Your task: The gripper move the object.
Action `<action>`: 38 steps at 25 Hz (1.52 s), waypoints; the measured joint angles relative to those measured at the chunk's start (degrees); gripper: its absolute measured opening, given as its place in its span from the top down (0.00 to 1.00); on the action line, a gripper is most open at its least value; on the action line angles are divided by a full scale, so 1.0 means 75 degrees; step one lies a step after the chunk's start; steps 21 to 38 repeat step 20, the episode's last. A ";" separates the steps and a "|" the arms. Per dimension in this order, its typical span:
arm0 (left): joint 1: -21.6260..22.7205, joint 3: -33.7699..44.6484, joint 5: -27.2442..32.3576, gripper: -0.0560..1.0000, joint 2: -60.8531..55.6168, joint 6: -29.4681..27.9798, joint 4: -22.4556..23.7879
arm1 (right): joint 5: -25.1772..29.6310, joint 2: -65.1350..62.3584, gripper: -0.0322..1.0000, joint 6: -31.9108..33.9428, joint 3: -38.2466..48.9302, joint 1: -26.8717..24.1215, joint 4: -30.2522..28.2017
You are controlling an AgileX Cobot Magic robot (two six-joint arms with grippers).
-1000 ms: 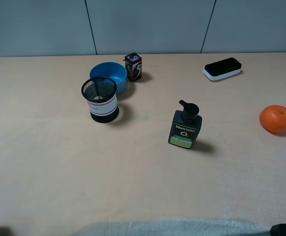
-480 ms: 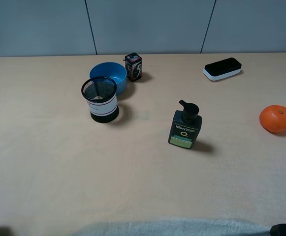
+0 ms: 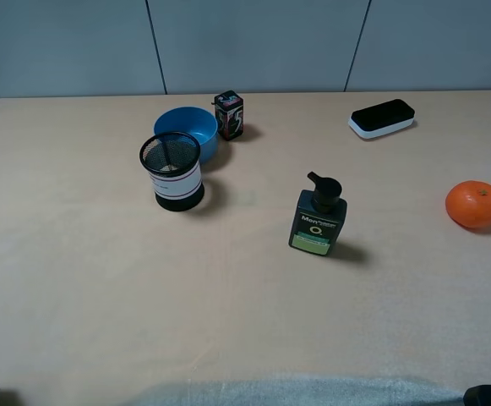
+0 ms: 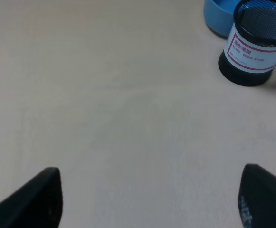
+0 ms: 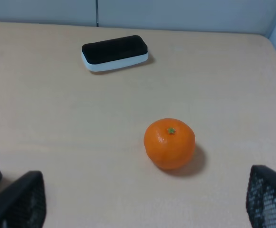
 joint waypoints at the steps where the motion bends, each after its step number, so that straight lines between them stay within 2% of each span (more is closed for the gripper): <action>1: 0.0000 0.0000 0.0000 0.24 0.0000 0.0000 0.0000 | 0.0000 0.0000 0.35 0.0000 0.0000 0.0000 0.0000; 38: 0.0000 0.0000 -0.0006 0.24 0.0000 0.0000 0.0000 | 0.0000 0.0000 0.35 0.0000 0.0000 0.0000 0.0000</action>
